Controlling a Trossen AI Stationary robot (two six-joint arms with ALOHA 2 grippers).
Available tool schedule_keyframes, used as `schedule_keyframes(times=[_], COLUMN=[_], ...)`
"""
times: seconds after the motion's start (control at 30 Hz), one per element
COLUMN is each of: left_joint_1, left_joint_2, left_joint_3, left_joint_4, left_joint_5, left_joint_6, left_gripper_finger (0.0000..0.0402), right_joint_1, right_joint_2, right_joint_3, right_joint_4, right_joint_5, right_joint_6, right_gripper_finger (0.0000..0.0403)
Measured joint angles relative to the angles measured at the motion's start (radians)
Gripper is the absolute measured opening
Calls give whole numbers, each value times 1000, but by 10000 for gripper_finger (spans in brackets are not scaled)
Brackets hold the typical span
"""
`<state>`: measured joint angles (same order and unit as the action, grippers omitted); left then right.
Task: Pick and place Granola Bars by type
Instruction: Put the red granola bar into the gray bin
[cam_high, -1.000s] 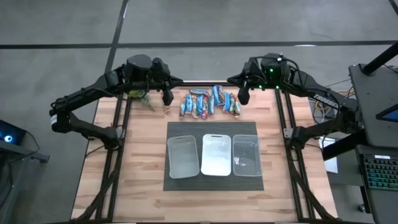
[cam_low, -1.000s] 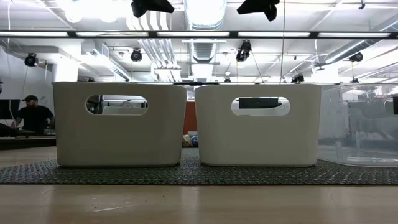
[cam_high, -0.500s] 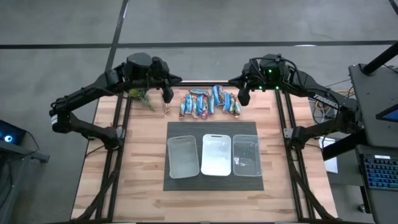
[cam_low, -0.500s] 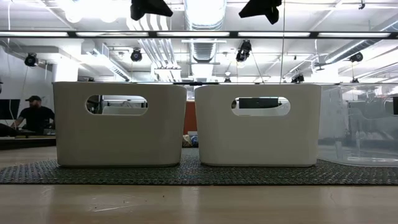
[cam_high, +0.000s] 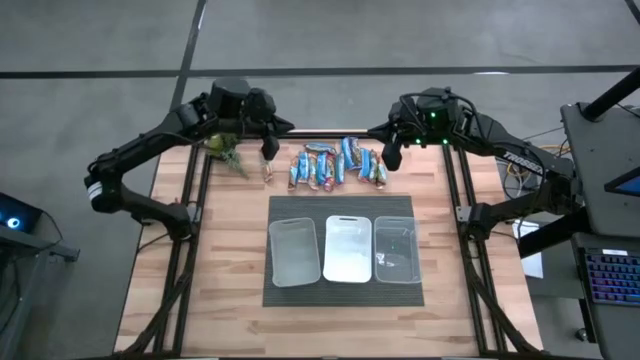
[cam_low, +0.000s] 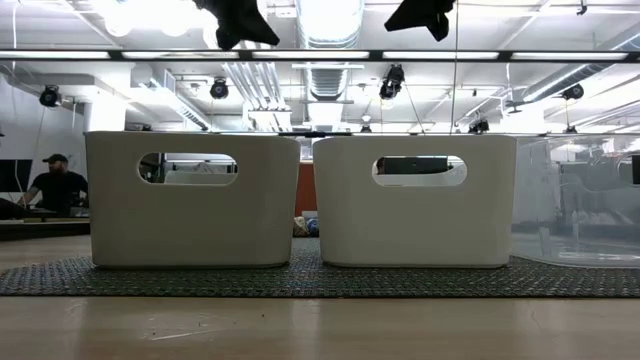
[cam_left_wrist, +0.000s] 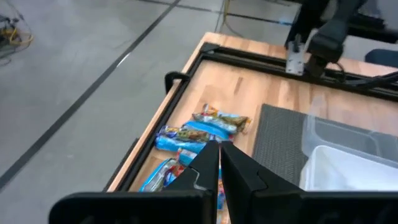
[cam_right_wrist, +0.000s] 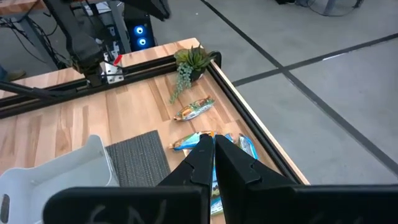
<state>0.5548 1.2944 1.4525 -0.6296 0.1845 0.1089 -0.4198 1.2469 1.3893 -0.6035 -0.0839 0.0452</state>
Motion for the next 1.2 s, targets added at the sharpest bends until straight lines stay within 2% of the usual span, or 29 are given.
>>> schedule_keyframes(times=[0.23,0.47,1.2], left_joint_1=[19,20,30], left_joint_2=[74,162,370], left_joint_3=[0,0,5], left_joint_4=[11,25,118], left_joint_5=[-16,-143,-149], left_joint_6=[44,54,49], left_gripper_finger=[0,0,0], right_joint_1=[0,1,1], right_joint_2=[0,0,0], right_joint_3=[-2,-2,-9], right_joint_4=[0,-28,-37], right_joint_5=[1,4,7], right_joint_6=[0,0,0], right_gripper_finger=[8,8,8])
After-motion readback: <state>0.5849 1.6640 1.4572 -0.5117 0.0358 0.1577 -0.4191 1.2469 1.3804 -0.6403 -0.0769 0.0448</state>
